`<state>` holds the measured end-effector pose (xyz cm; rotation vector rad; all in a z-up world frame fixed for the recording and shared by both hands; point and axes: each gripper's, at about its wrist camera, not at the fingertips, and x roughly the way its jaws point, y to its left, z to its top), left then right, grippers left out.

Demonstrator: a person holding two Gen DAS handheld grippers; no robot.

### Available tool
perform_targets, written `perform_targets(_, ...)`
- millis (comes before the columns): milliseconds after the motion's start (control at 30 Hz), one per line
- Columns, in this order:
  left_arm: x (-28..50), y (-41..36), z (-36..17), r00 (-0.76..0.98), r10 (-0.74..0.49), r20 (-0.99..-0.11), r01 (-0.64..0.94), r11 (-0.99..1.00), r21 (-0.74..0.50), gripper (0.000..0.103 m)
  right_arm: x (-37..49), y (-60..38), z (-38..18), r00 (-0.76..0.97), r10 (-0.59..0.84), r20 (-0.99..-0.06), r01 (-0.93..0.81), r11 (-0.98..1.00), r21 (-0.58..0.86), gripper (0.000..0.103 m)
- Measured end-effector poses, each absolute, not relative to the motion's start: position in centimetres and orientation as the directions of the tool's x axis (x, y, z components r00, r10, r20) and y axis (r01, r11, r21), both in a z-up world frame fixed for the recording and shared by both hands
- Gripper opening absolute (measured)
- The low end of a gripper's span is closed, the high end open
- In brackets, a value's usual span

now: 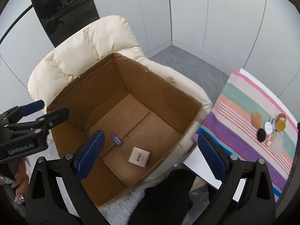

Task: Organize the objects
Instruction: 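Open the left tool dropping the bottle while the right tool drops the white box, then move both empty tools back over the striped cloth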

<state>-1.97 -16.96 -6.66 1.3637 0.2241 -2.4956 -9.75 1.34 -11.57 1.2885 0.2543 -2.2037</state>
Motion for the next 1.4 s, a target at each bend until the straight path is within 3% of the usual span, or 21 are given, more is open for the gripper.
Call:
perform_targets(167, 0.1, -13.9, -4.4, -0.534, -0.216, -0.818, 0.273, -0.959, 0.074, 0.091, -8.8, 4.0, -10.4, -0.404, -0.340, -0.849, 0.502, -0.858, 0.104, 0.101)
perform_targets(333, 3.0, -10.7, -3.5, -0.552, -0.167, -0.817, 0.199, -0.978, 0.065, 0.091, -6.5, 7.7, -8.7, -0.434, -0.326, -0.840, 0.447, -0.887, 0.114, 0.101)
perform_targets(633, 6.4, -6.3, -6.2, -0.508, 0.010, -0.861, 0.144, -0.985, -0.097, 0.091, 0.2, 13.2, -8.0, -0.440, -0.330, -0.835, 0.424, -0.896, 0.131, 0.101)
perform_targets(833, 6.3, -4.8, -5.3, -0.587, -0.012, -0.809, 0.119, -0.990, -0.072, 0.091, 1.3, 15.4, -8.5, -0.449, -0.326, -0.832, 0.406, -0.904, 0.135, 0.101)
perform_targets(1133, 5.3, -5.0, -6.1, -0.585, -0.072, -0.807, 0.157, -0.987, -0.025, 0.091, 0.5, 18.3, -8.3, -0.474, -0.317, -0.821, 0.329, -0.929, 0.169, 0.101)
perform_targets(1400, 4.1, -2.0, -6.1, -0.595, -0.033, -0.803, 0.074, -0.997, -0.014, 0.091, 0.2, 22.3, -9.1, -0.485, -0.276, -0.830, 0.215, -0.957, 0.193, 0.101)
